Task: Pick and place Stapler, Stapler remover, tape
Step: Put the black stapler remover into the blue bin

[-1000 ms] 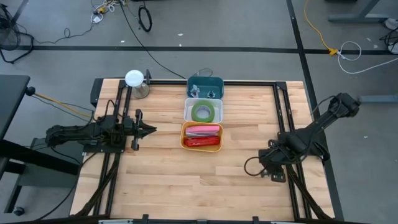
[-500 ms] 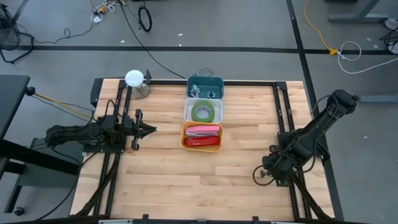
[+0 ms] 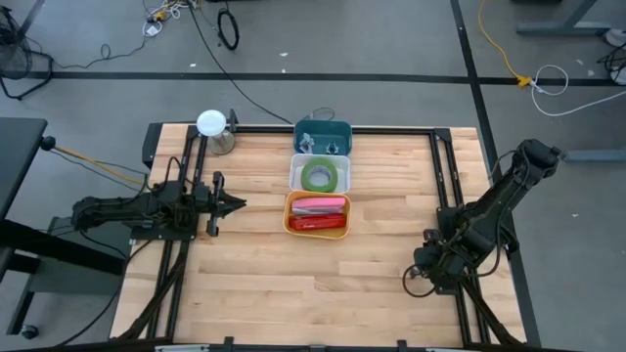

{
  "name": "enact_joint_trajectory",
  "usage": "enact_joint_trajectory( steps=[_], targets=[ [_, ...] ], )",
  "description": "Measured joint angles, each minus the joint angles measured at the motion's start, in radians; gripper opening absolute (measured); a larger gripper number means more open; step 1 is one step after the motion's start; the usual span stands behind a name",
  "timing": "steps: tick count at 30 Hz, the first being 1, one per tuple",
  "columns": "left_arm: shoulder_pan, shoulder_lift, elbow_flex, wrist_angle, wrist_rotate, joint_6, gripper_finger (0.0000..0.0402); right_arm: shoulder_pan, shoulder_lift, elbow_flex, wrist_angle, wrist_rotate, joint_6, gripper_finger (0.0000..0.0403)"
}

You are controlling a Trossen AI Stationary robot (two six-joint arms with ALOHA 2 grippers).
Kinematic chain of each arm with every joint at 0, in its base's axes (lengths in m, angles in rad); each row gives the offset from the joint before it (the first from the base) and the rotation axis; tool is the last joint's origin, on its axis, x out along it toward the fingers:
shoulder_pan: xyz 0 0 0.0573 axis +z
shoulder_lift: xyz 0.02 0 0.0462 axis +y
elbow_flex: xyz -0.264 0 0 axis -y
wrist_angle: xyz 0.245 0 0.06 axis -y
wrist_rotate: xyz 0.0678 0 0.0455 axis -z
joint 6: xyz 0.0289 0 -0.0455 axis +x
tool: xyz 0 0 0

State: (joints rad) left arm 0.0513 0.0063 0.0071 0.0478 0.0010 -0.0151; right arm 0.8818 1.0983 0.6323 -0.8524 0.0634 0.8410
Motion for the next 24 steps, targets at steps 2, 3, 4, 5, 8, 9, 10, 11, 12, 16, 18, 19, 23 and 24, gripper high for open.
enact_joint_trajectory(
  steps=[2, 3, 4, 5, 8, 9, 10, 11, 12, 16, 18, 19, 23, 24],
  targets=[
    [0.0, 0.0, 0.0, 0.0, 0.0, 0.0, 0.0037, 0.0, 0.001, -0.001, 0.002, 0.0, 0.0, 0.0252],
    [0.0, 0.0, 0.0, 0.0, 0.0, 0.0, 0.0037, 0.0, 0.001, -0.006, 0.01, 0.0, -0.002, 0.0258],
    [0.0, 0.0, 0.0, 0.0, 0.0, 0.0, 0.0037, 0.0, 0.001, -0.014, 0.019, -0.001, -0.005, 0.0263],
    [0.0, 0.0, 0.0, 0.0, 0.0, 0.0, 0.0037, 0.0, 0.001, -0.023, 0.028, -0.001, -0.008, 0.027],
    [0.0, 0.0, 0.0, 0.0, 0.0, 0.0, 0.0037, 0.003, 0.001, -0.047, 0.062, 0.0, -0.01, 0.0294],
    [0.0, 0.0, 0.0, 0.0, 0.0, 0.0, 0.0037, 0.005, 0.001, -0.053, 0.071, 0.001, -0.011, 0.0302],
    [0.0, 0.0, 0.0, 0.0, 0.0, 0.0, 0.0037, 0.007, 0.001, -0.059, 0.084, 0.005, -0.012, 0.0309],
    [0.0, 0.0, 0.0, 0.0, 0.0, 0.0, 0.0037, 0.01, 0.001, -0.064, 0.098, 0.009, -0.016, 0.0316],
    [0.0, 0.0, 0.0, 0.0, 0.0, 0.0, 0.0037, 0.013, 0.001, -0.07, 0.118, 0.013, -0.019, 0.0322],
    [0.0, 0.0, 0.0, 0.0, 0.0, 0.0, 0.0037, 0.028, 0.001, -0.095, 0.18, 0.026, -0.02, 0.0339],
    [0.0, 0.0, 0.0, 0.0, 0.0, 0.0, 0.0037, 0.031, 0.001, -0.105, 0.185, 0.026, -0.018, 0.0341],
    [0.0, 0.0, 0.0, 0.0, 0.0, 0.0, 0.0037, 0.032, 0.001, -0.112, 0.184, 0.026, -0.012, 0.0341],
    [0.0, 0.0, 0.0, 0.0, 0.0, 0.0, 0.0037, 0.032, 0.002, -0.143, 0.183, 0.026, 0.016, 0.0334],
    [0.0, 0.0, 0.0, 0.0, 0.0, 0.0, 0.0037, 0.032, 0.002, -0.149, 0.183, 0.026, 0.016, 0.0331]
  ],
)
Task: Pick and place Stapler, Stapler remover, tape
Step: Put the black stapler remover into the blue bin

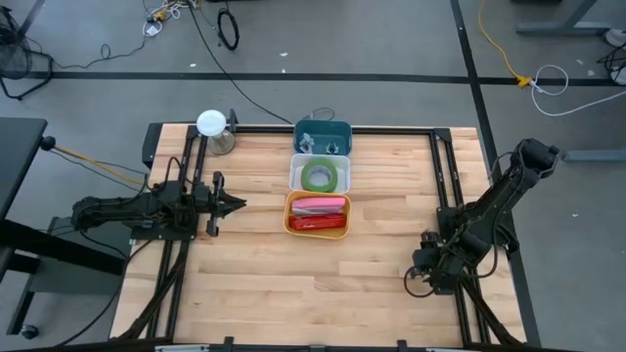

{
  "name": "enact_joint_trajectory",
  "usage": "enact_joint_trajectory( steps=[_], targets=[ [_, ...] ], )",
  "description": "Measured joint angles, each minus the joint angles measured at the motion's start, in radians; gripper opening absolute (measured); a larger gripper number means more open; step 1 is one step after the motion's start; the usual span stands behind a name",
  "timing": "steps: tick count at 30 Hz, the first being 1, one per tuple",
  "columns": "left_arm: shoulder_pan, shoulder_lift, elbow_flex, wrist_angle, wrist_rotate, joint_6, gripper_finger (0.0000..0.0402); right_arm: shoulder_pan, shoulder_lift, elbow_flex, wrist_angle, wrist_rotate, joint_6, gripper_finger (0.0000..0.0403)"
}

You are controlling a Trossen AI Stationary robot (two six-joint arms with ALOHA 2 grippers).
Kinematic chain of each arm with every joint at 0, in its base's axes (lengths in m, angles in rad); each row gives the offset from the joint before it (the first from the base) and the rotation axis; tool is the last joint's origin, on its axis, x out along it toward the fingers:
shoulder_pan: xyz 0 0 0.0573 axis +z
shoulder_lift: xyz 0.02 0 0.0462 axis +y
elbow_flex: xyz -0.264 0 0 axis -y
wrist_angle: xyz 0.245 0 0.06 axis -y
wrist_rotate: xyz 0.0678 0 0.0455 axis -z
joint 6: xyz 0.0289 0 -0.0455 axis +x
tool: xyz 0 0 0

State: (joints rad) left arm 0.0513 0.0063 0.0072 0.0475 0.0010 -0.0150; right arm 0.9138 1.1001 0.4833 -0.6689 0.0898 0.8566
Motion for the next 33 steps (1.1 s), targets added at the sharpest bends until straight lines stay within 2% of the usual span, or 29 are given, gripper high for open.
enact_joint_trajectory(
  steps=[17, 33],
  targets=[
    [0.0, 0.0, 0.0, 0.0, 0.0, 0.0, 0.0037, 0.0, 0.0, -0.006, 0.071, 0.001, -0.039, 0.0298],
    [0.0, 0.0, 0.0, 0.0, 0.0, 0.0, 0.0037, 0.0, 0.0, -0.006, 0.071, -0.004, -0.039, 0.0244]
  ],
)
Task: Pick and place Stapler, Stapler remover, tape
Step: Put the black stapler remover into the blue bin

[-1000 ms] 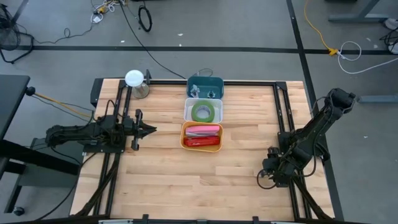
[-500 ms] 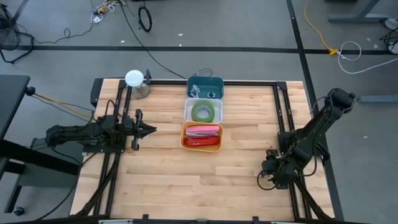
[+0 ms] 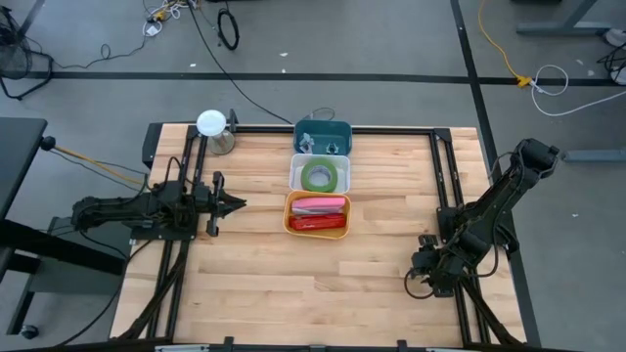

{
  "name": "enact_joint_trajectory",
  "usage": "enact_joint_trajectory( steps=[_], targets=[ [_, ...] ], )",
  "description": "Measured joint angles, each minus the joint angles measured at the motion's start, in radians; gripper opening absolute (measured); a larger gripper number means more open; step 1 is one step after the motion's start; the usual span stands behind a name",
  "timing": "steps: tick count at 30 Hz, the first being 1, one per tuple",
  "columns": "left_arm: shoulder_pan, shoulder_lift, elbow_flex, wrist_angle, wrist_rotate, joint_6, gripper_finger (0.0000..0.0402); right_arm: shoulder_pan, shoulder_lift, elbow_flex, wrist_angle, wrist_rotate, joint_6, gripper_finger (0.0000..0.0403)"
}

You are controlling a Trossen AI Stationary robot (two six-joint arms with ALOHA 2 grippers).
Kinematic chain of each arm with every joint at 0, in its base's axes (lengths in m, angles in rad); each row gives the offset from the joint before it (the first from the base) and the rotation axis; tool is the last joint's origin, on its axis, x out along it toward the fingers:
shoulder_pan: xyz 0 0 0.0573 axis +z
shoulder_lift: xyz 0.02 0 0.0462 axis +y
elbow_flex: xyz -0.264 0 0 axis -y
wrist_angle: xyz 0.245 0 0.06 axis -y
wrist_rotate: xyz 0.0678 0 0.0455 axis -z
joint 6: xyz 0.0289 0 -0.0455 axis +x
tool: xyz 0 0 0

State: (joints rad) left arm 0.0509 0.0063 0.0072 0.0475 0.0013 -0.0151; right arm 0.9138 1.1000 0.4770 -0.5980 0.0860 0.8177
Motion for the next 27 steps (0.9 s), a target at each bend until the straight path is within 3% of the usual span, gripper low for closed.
enact_joint_trajectory(
  steps=[27],
  targets=[
    [0.0, 0.0, 0.0, 0.0, 0.0, 0.0, 0.0037, 0.0, 0.0, 0.0, 0.0, -0.024, 0.0, 0.0174]
  ],
)
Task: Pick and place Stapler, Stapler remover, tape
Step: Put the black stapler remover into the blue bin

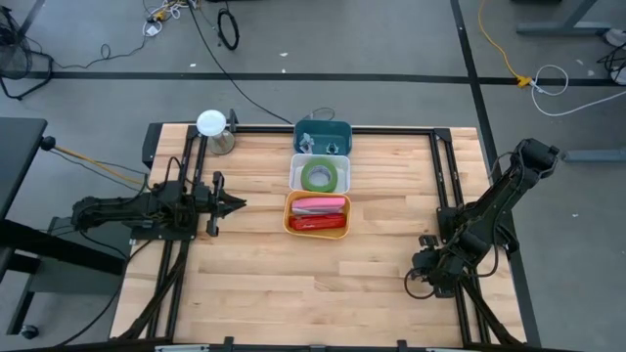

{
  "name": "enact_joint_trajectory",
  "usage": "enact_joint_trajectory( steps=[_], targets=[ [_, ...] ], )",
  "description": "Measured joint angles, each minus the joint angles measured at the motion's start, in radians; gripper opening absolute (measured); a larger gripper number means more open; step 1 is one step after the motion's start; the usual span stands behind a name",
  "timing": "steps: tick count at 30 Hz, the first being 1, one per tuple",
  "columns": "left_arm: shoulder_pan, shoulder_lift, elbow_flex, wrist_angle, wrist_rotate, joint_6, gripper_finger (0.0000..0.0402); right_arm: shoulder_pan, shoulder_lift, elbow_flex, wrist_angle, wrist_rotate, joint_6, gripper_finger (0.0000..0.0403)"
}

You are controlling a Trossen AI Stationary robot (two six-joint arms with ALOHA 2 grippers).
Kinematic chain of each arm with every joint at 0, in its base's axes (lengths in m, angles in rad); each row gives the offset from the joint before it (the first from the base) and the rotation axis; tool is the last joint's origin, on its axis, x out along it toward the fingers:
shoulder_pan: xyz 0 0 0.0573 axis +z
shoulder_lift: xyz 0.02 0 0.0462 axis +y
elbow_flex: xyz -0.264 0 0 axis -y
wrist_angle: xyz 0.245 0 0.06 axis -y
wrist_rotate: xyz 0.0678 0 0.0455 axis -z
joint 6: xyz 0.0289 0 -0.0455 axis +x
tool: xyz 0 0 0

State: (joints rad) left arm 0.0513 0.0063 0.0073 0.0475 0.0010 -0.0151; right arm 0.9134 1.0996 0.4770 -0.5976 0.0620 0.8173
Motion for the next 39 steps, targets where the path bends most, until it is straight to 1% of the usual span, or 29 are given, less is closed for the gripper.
enact_joint_trajectory(
  steps=[15, 19, 27, 39],
  targets=[
    [0.0, 0.0, 0.0, 0.0, 0.0, 0.0, 0.0037, 0.0, 0.0, 0.0, 0.012, 0.0, 0.0, 0.017],
    [0.0, 0.0, 0.0, 0.0, 0.0, 0.0, 0.0037, -0.005, 0.0, 0.024, 0.004, 0.001, -0.018, 0.017],
    [0.0, 0.0, 0.0, 0.0, 0.0, 0.0, 0.0037, -0.075, 0.0, 0.119, -0.006, 0.018, -0.081, 0.017],
    [0.0, 0.0, 0.0, 0.0, 0.0, 0.0, 0.0037, -0.19, 0.0, 0.225, -0.009, 0.136, -0.264, 0.017]
  ],
)
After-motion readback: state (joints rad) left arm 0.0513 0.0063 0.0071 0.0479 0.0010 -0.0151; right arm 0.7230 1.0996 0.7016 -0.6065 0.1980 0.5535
